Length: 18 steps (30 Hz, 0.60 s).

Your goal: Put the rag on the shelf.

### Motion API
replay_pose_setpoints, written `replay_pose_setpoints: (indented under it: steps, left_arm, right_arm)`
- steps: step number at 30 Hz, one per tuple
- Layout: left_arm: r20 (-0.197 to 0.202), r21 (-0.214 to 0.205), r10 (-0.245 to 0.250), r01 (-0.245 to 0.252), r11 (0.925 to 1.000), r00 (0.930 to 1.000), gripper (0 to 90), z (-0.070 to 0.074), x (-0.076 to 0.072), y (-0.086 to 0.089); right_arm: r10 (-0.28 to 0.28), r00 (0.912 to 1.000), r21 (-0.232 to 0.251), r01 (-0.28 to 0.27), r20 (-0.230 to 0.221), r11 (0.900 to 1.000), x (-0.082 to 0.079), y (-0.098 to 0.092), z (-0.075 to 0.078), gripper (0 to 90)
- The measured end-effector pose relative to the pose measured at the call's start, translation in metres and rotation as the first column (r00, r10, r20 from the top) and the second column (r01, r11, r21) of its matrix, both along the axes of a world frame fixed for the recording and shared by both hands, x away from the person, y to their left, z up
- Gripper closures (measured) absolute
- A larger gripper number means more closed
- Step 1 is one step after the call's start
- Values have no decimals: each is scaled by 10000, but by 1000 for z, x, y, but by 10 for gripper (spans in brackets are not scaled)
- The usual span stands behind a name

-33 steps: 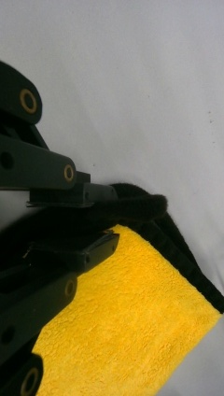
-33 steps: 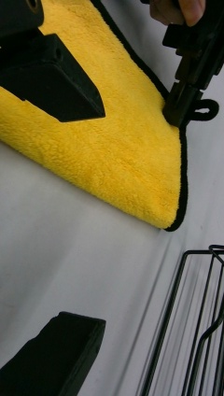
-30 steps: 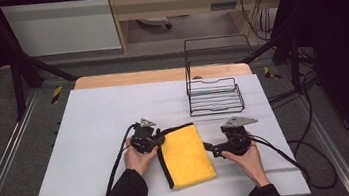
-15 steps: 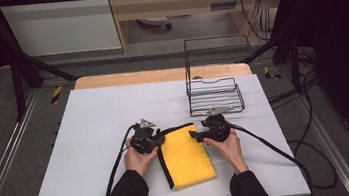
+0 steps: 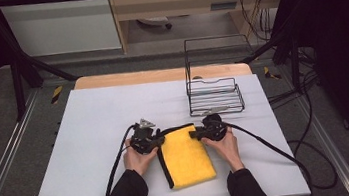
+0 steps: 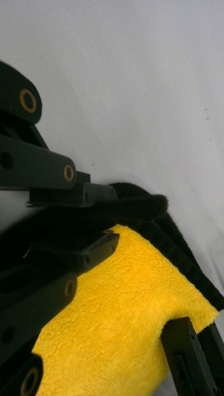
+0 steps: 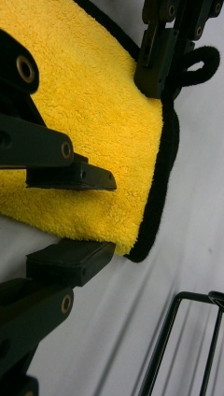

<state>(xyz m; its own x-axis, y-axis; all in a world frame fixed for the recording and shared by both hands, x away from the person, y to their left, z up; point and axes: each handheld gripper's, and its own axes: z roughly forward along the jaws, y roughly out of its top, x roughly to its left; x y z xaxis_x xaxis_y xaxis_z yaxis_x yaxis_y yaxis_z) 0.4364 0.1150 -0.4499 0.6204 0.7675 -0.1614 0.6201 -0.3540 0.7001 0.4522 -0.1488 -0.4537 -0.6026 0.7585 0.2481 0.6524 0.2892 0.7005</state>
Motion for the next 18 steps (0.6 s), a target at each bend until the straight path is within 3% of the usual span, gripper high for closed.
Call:
replay_pose_setpoints:
  steps: [5, 11, 18]
  left_arm:
    - [92, -66, -63, 64, 10000, 9999, 751, -1, 0, 1]
    - [-345, -560, 6, -26, 9984, 9994, 762, -1, 3, 6]
    - [-488, -865, 90, -132, 9962, 9988, 790, 2, 4, 9]
  right_arm:
    - [-36, 9994, 155, 41, -351, 9999, 1, 0, 1, 741]
    - [5, 9978, 294, 15, -667, 9996, 4, -1, 3, 817]
    - [19, 9989, 225, -9, -476, 9997, 1, -1, 7, 840]
